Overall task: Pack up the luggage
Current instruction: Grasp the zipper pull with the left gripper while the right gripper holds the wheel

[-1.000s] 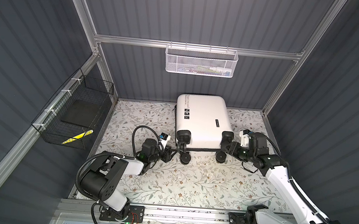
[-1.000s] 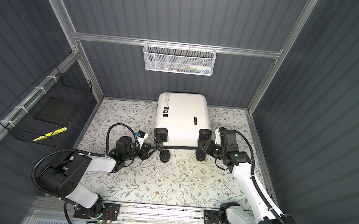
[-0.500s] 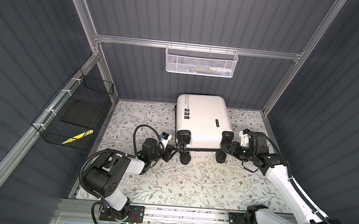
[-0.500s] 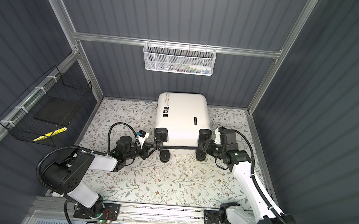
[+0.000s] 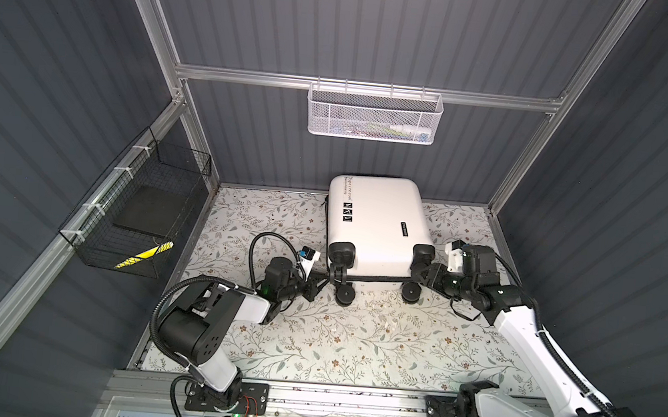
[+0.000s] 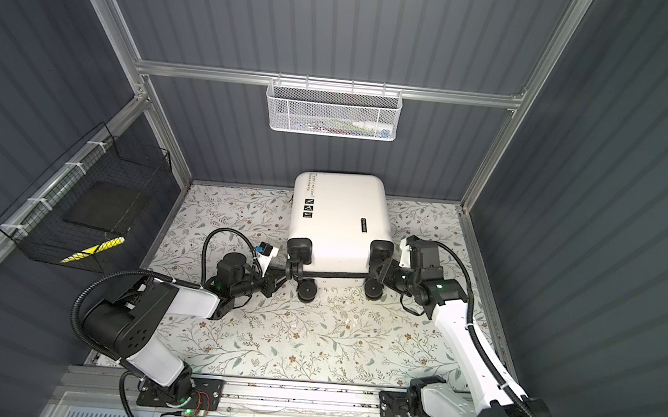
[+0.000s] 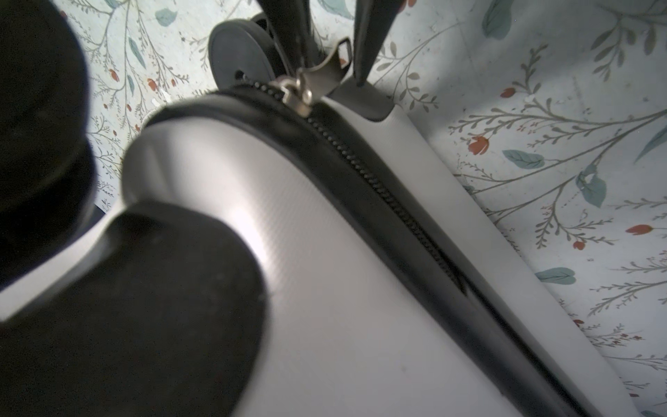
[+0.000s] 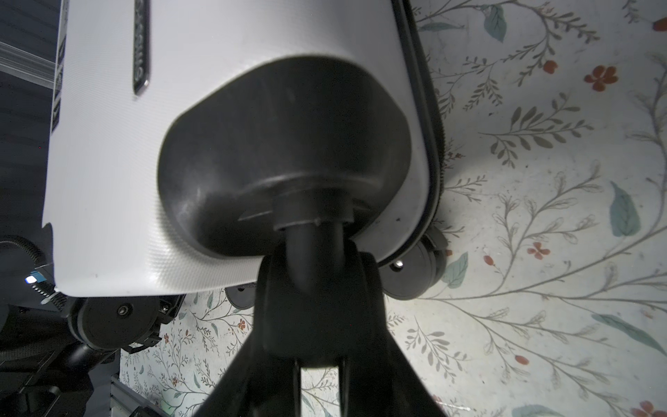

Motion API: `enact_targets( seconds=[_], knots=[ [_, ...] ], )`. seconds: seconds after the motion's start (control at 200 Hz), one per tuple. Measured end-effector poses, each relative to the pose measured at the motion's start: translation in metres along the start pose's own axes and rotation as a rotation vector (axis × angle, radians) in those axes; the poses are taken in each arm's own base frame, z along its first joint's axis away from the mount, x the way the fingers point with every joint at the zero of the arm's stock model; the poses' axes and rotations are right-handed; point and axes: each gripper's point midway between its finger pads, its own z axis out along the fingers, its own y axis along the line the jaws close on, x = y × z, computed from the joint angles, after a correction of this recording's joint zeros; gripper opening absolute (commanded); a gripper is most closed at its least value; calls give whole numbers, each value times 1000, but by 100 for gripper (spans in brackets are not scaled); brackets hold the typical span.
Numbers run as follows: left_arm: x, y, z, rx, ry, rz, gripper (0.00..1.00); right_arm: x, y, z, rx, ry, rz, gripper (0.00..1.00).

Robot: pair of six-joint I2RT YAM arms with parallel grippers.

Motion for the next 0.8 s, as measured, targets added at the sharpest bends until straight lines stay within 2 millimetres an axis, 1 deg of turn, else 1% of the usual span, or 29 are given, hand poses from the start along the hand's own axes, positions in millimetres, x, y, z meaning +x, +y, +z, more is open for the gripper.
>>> enact_targets(
  seconds=[0.025,0.245,0.32,0.54,0.615,0.8],
  knots=[
    [0,0,0,0,0,0,19,0,0,0,0,0,0,8],
    [-1,0,0,0,-2,0,14,0,0,0,0,0,0,8],
    [-1,0,0,-3,-4,-1,11,0,0,0,0,0,0,8],
    [-3,-2,-3,-1,4,-2,5,0,0,0,-1,0,0,8],
    [-3,-2,-4,-2,10,-3,0,0,0,0,-1,0,0,8],
    [-2,-3,-5,-7,39,-10,0,0,0,0,-1,0,1,8]
  ],
)
